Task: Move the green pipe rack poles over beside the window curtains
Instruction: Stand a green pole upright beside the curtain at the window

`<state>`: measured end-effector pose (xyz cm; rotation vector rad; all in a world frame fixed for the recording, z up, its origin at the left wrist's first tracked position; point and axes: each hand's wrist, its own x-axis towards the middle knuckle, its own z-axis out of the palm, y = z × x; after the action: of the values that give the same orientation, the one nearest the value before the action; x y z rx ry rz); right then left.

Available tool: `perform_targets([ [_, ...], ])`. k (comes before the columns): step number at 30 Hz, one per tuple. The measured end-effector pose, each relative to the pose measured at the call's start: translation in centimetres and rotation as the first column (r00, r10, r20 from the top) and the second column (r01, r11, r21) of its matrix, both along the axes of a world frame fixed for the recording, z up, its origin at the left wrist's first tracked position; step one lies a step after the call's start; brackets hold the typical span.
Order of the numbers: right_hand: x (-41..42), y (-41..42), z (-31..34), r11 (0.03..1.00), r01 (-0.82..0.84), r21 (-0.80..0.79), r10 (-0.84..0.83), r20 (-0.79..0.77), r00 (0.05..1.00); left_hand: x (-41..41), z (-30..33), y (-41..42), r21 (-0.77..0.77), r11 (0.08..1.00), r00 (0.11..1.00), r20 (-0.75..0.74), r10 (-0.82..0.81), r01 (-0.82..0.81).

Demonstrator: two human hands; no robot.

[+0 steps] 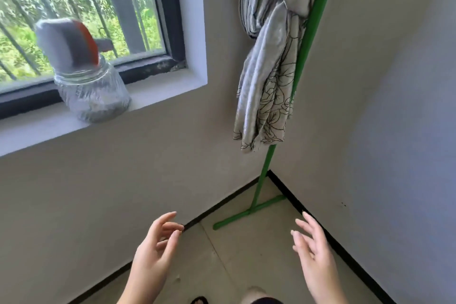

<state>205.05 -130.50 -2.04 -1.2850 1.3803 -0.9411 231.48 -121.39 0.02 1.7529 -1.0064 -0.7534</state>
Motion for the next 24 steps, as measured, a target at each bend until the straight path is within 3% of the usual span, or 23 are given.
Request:
perform_targets([
  [8,2.4,-9.7,2.0,0.977,0.175,-0.122,-0.179,-0.028,0.983,1.1,4.2,-17.3,-0.105,0.918,0.922,0.108,-0.372,0.383],
  [15,4.3,-22.2,8.6,0.938,0.164,-0.306,-0.186,-0.045,0.981,-4.2,13.9,-29.9,-0.345,0.719,0.798,0.245,-0.551,0.603],
  [18,5.7,-27.2,12.3,0.896,0.195,-0.400,-0.224,-0.025,0.974,-6.9,18.1,-34.1,-0.469,0.645,0.796,0.318,-0.514,0.604],
  [20,6.8,-29.9,13.9,0.858,0.227,-0.460,-0.258,-0.004,0.966,-8.2,20.3,-36.6,-0.508,0.653,0.827,0.318,-0.463,0.561],
  [24,8.5,-33.6,15.5,0.854,0.236,-0.464,-0.288,-0.043,0.957,-9.3,22.0,-40.7,-0.410,0.741,0.845,0.314,-0.433,0.532],
])
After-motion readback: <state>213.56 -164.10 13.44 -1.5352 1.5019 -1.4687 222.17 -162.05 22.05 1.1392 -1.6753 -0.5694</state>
